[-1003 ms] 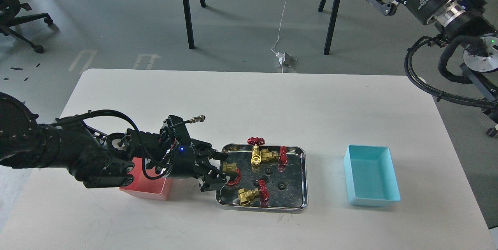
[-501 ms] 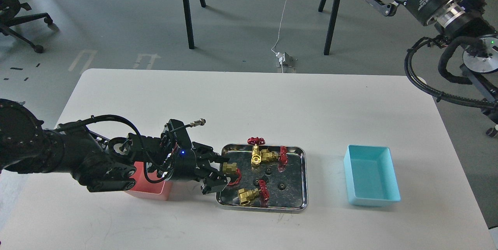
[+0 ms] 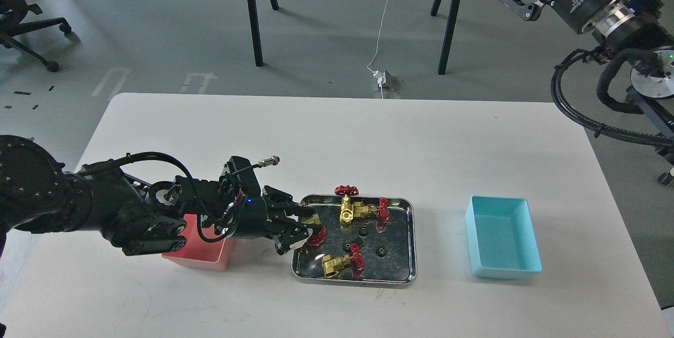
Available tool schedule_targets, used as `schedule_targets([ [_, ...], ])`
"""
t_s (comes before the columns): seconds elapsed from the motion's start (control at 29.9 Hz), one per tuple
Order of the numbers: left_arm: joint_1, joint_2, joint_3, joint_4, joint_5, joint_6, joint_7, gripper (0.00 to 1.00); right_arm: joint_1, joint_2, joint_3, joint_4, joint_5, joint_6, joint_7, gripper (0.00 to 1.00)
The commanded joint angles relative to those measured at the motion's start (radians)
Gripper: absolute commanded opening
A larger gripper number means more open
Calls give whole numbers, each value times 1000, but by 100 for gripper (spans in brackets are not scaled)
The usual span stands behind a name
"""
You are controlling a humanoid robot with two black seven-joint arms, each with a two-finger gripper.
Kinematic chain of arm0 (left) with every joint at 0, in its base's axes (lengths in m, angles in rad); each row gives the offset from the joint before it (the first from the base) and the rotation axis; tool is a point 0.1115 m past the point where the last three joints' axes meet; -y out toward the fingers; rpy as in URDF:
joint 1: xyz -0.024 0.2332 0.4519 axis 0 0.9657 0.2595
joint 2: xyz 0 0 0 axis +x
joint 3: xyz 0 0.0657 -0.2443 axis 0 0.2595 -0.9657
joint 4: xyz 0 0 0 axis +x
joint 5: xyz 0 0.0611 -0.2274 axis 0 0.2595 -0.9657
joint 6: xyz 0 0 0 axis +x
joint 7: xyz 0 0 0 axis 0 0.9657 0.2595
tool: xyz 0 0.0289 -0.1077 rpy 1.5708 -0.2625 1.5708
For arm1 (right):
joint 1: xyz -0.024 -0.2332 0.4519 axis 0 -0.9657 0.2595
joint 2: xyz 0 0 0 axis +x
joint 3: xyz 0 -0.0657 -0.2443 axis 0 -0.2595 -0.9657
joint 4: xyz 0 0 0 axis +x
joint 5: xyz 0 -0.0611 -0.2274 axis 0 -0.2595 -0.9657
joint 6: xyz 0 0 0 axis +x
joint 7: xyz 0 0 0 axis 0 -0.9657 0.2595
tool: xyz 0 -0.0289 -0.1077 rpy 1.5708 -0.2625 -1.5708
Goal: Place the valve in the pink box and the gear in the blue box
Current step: 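Lower the left gripper and grasp a brass valve with red handwheel, then lift the valve with the left gripper and carry it over the pink box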
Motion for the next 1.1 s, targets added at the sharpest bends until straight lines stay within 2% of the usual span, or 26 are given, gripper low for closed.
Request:
schedule_targets([
  [0.0,-1,0,0,1,1,5,0,31,0,-1,0,0,0,0,0,100],
  [0.57,-21,41,-52,-32,-5,11,0,25,-3,-9,34,0,0,0,0,100],
  [0.7,-29,64,-84,-78,-5,11,0,24,15,-5,38,0,0,-13,0,100],
  [0.9,-98,211,-147,-191,-5,8,0,24,93,9,37,-3,-1,-126,-1,100],
  [1.07,-127,410,-222,-314,-2,8,0,24,167,26,23,-9,-1,-232,-3,100],
])
